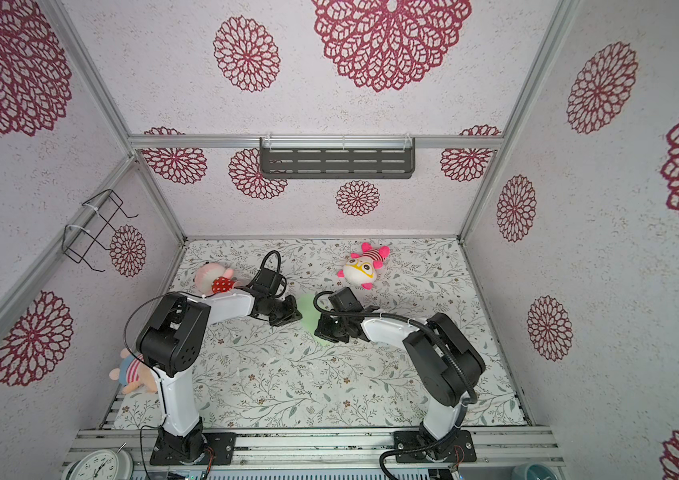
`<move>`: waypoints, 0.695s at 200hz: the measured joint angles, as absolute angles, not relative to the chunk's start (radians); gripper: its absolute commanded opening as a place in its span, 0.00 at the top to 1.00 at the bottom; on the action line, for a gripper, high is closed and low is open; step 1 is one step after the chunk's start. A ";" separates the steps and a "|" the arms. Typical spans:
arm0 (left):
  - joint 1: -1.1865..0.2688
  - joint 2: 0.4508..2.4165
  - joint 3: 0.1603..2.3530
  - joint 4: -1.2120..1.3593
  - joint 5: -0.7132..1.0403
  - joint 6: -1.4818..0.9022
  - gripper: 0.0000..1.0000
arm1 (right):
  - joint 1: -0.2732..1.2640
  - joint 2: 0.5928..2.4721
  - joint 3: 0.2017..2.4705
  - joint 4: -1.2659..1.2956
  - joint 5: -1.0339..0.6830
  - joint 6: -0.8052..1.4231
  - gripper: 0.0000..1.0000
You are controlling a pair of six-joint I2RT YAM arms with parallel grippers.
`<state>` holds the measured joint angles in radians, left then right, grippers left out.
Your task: Fold a paper plane with a square sheet of paper (pick it up from the middle)
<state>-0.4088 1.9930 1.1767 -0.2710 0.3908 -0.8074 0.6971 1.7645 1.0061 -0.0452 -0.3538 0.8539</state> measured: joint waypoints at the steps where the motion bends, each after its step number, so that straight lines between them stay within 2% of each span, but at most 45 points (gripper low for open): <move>1: -0.409 1.993 1.177 -0.271 0.391 -0.807 0.90 | 0.697 1.767 1.008 -0.045 -0.354 0.854 0.83; 48: -0.409 1.993 1.179 -0.276 0.398 -0.793 0.89 | 0.696 1.885 1.069 -0.068 -0.348 0.830 0.84; 139: -0.398 2.006 1.238 -0.380 0.353 -0.727 0.89 | 0.694 1.890 1.082 -0.113 -0.344 0.794 0.84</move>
<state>-0.3977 2.0060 1.2381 -0.3801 0.3534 -0.7269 0.6937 1.8896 1.0824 -0.1131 -0.3435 0.7937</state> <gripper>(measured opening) 0.115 0.161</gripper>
